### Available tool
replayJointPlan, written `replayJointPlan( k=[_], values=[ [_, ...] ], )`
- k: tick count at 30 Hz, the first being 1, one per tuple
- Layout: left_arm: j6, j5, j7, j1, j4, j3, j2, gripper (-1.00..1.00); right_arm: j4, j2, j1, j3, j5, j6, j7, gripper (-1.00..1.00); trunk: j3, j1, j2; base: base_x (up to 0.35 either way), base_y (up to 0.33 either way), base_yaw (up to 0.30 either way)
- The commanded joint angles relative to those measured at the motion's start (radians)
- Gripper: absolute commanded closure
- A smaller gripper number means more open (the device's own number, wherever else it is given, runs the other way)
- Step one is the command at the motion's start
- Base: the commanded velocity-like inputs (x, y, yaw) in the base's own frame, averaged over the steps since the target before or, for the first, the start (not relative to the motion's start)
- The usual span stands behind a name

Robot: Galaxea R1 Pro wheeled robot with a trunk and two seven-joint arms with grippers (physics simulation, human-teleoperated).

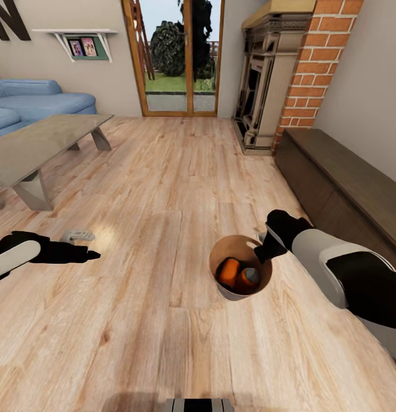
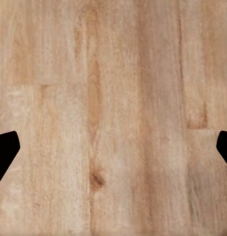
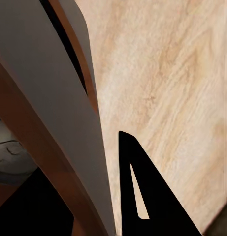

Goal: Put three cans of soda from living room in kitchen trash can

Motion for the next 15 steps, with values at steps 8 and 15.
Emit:
replayJointPlan(
  k=[8, 15],
  values=[
    [-0.082, -0.011, 0.003, 0.037, 0.001, 0.000, -0.061, -1.00, -0.003, -0.114, 0.000, -0.035, -0.051, 0.008, 0.135, 1.00, 0.000, 0.000, 0.000, 0.000, 0.000, 0.006],
    [-0.162, -0.092, 0.001, 0.070, -0.001, 0.000, -0.149, -1.00, 0.010, -0.133, 0.001, -0.025, -0.042, 0.008, 0.222, 1.00, 0.000, 0.000, 0.000, 0.000, 0.000, 0.000]
  ],
)
